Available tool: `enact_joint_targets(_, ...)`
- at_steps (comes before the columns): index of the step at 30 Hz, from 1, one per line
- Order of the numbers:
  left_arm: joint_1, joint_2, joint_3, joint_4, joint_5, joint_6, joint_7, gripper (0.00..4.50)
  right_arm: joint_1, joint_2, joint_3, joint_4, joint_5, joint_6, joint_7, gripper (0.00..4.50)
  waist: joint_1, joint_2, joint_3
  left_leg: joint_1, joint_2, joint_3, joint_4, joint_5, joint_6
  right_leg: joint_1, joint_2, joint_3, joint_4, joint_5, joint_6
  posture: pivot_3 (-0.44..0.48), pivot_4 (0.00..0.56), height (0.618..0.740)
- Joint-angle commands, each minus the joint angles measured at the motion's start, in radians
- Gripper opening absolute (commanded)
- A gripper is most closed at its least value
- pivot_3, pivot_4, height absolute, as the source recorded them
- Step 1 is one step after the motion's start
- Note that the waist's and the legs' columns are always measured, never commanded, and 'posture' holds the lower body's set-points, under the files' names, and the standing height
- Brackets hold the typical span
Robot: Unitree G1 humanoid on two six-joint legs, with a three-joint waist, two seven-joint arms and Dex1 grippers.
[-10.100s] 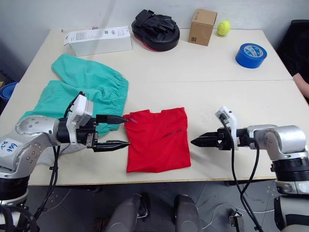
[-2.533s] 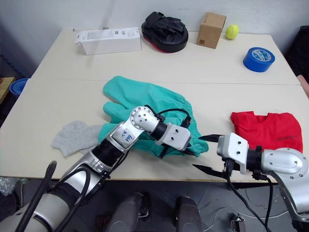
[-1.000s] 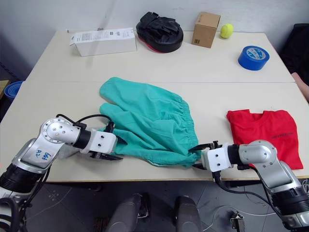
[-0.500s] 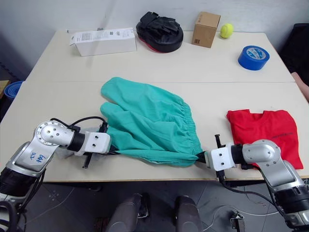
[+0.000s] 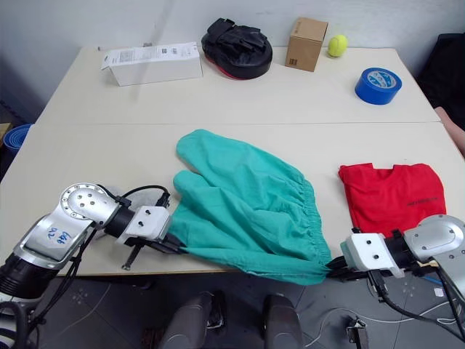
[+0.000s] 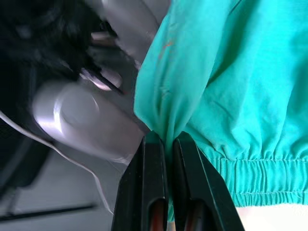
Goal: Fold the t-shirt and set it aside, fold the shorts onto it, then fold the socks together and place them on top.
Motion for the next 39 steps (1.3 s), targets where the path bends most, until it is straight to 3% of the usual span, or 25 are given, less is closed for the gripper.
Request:
enact_joint_targets(1,-0.076,-0.026,-0.029,0.062,0.032,-0.003,-0.003,0.03,-0.165,0.097,0.056,0.089,-0.082,0.017,-0.072,0.00,0.000,-0.001,0.000,0.000,0.000,0.000,0.001,0.000,0.000,0.000,0.000,0.000,0.000,0.000,0.000,0.000,0.150,0.740)
enact_joint_targets(4,-0.282,-0.168,-0.050,0.347,0.187,-0.154,0.188,0.03,-0.446,0.236,0.095,0.349,-0.301,-0.089,-0.290,0.00,0.003,0.000,0.000,-0.002,-0.001,0.002,0.003,-0.002,-0.005,-0.001,0.000,0.000,-0.002,-0.001,-0.003,0.000,0.150,0.740)
enact_joint_targets(6,-0.659,-0.330,0.098,0.730,0.239,-0.337,0.647,0.03,-0.720,0.292,0.049,0.564,-0.494,-0.263,-0.660,0.00,0.014,0.001,0.001,-0.006,-0.003,0.001,0.004,0.001,-0.003,-0.003,-0.002,-0.001,-0.001,0.000,-0.001,0.000,0.150,0.740)
enact_joint_targets(7,-0.797,-0.376,0.157,0.873,0.242,-0.394,0.814,0.03,-0.812,0.302,0.034,0.642,-0.574,-0.345,-0.811,0.00,0.018,0.000,0.006,-0.010,-0.003,-0.001,0.007,0.002,-0.002,-0.006,-0.002,-0.002,0.001,0.001,-0.001,0.000,0.150,0.740)
enact_joint_targets(8,-0.909,-0.384,0.200,0.985,0.240,-0.458,0.923,0.03,-0.889,0.291,0.015,0.697,-0.639,-0.430,-0.942,0.00,0.017,-0.002,0.009,-0.025,-0.003,-0.003,0.014,0.004,-0.001,-0.019,-0.002,-0.002,0.008,0.004,-0.001,0.000,0.150,0.740)
enact_joint_targets(9,-1.006,-0.360,0.226,1.066,0.247,-0.542,0.986,0.03,-0.954,0.268,-0.001,0.730,-0.700,-0.495,-1.065,0.00,0.009,-0.002,0.009,-0.052,-0.002,-0.004,0.021,0.013,0.006,-0.046,-0.003,-0.002,0.016,0.012,0.000,0.000,0.150,0.740)
enact_joint_targets(10,-1.068,-0.343,0.237,1.126,0.258,-0.614,1.019,0.03,-0.997,0.252,-0.007,0.759,-0.739,-0.539,-1.143,0.00,0.004,-0.003,0.008,-0.066,-0.003,-0.002,0.019,0.019,0.005,-0.063,-0.003,-0.002,0.021,0.017,0.002,0.000,0.150,0.740)
enact_joint_targets(11,-1.134,-0.321,0.268,1.170,0.242,-0.658,1.028,0.03,-1.035,0.229,-0.025,0.776,-0.766,-0.564,-1.211,0.00,0.000,-0.002,0.007,-0.067,-0.005,-0.001,0.017,0.018,0.004,-0.065,-0.001,-0.007,0.022,0.017,0.002,0.000,0.150,0.740)
enact_joint_targets(13,-1.195,-0.305,0.301,1.222,0.225,-0.707,1.020,0.03,-1.065,0.202,-0.036,0.805,-0.794,-0.598,-1.282,0.00,-0.002,-0.001,0.006,-0.053,-0.009,0.000,0.000,0.014,0.001,-0.062,-0.001,-0.019,0.023,0.017,0.002,0.000,0.150,0.740)
enact_joint_targets(17,-0.995,-0.283,0.268,0.949,0.080,-0.490,0.616,0.03,-0.938,0.154,-0.060,0.793,-0.672,-0.699,-1.165,0.00,-0.004,0.002,0.004,-0.019,-0.009,0.004,-0.019,0.007,0.004,-0.032,-0.001,-0.041,0.018,0.016,0.004,0.000,0.150,0.740)
enact_joint_targets(20,-0.738,-0.225,0.230,0.635,0.018,-0.332,0.473,0.03,-0.824,0.163,-0.054,0.728,-0.534,-0.699,-1.020,0.00,-0.011,0.003,0.006,-0.013,-0.008,0.000,-0.019,0.003,0.004,-0.021,0.001,-0.040,0.012,0.013,0.009,0.000,0.150,0.740)
enact_joint_targets(25,-0.398,-0.131,0.210,0.192,-0.115,-0.021,0.344,0.03,-0.589,0.154,-0.013,0.574,-0.347,-0.656,-0.739,0.00,-0.023,0.003,0.010,-0.034,-0.007,-0.001,0.000,0.005,0.011,-0.021,0.001,-0.037,-0.006,0.013,0.008,0.000,0.150,0.740)
enact_joint_targets(32,-0.154,-0.054,0.192,-0.107,-0.201,0.190,0.313,0.03,-0.279,0.137,-0.010,0.356,-0.219,-0.520,-0.498,0.00,-0.015,0.006,0.012,-0.001,-0.007,-0.003,0.001,0.008,0.011,0.014,-0.002,-0.027,-0.015,0.016,0.003,0.000,0.150,0.740)
enact_joint_targets(36,-0.037,0.032,0.182,-0.185,-0.214,0.211,0.239,0.03,-0.157,0.133,-0.021,0.288,-0.191,-0.494,-0.413,0.00,-0.015,0.005,0.010,0.008,-0.007,0.000,-0.013,0.008,0.009,0.011,0.003,0.008,-0.014,0.012,-0.009,0.000,0.150,0.740)
enact_joint_targets(39,0.023,0.073,0.198,-0.217,-0.234,0.228,0.214,0.03,-0.092,0.123,-0.036,0.238,-0.148,-0.456,-0.350,0.00,-0.015,0.005,0.010,0.005,-0.006,0.003,-0.018,0.018,-0.005,-0.002,0.002,0.008,-0.008,0.012,-0.009,0.000,0.150,0.740)
